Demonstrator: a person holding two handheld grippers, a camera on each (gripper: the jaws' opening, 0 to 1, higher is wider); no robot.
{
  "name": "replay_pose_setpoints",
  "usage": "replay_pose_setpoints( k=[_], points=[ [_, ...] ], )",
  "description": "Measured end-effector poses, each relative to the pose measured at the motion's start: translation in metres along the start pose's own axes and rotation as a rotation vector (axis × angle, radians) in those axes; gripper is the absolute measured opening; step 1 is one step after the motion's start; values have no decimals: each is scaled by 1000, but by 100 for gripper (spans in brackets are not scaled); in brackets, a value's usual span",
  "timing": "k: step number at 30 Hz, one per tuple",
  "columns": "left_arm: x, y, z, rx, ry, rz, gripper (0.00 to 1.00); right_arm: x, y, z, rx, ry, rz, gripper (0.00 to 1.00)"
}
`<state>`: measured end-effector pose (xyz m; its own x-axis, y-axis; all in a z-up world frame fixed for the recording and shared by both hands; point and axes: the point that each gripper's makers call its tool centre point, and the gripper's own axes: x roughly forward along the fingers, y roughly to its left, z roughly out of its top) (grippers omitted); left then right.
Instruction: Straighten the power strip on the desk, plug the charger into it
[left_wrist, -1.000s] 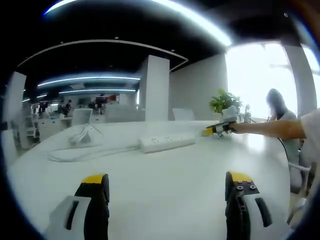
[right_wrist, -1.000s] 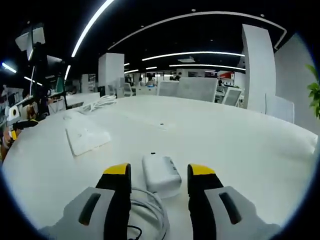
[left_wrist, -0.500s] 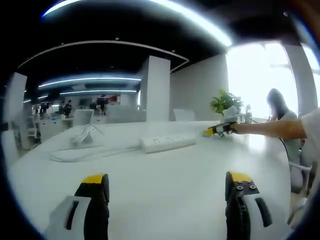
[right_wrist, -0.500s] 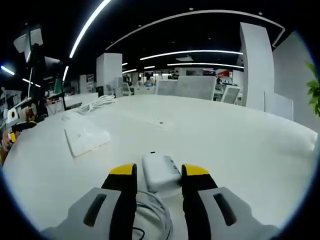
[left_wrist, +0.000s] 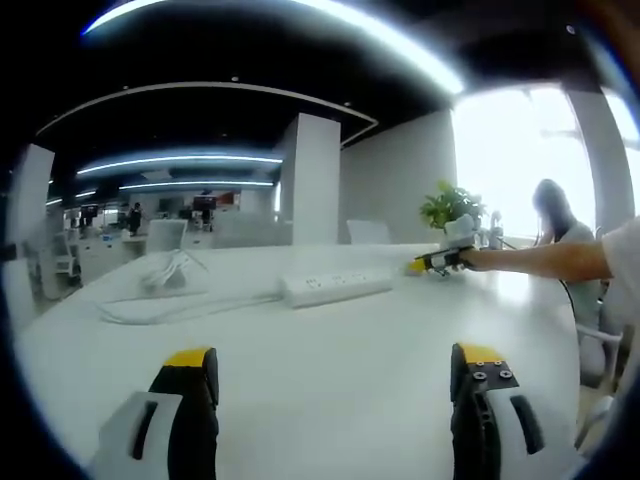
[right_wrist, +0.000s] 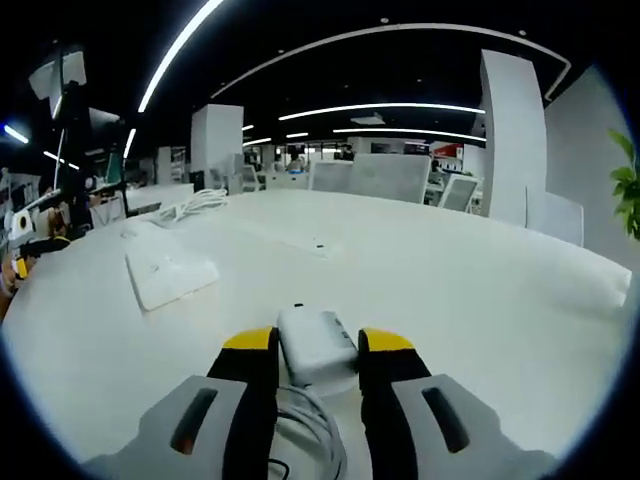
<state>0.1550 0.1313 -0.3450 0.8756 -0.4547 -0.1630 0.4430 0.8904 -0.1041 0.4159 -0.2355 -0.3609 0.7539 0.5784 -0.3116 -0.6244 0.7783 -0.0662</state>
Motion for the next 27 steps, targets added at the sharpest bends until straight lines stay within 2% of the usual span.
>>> replay_pose_setpoints(
  k=[7,11,15,18,21,27],
  points=[
    [-2,2,-2,-9,-2,5,99,1,-6,-1,-10,25,-26,28],
    [-3,2,-3,-11,-3,4,99,-2,-7,-1,8,15,-32,26],
    [-3,3,-2,-11,-4,3,99,0,-9,1,-34,-13,-50,25],
    [-3,3,-1,-11,-7,3,99,-1,-12,1,-33,8,-78,25],
    [-3,3,0,-11,-10,5,99,1,-10,2,-94,19,-82,25],
    [-4,4,0,-12,-9,9,99,-1,-9,1,-49,28,-85,24]
  ],
)
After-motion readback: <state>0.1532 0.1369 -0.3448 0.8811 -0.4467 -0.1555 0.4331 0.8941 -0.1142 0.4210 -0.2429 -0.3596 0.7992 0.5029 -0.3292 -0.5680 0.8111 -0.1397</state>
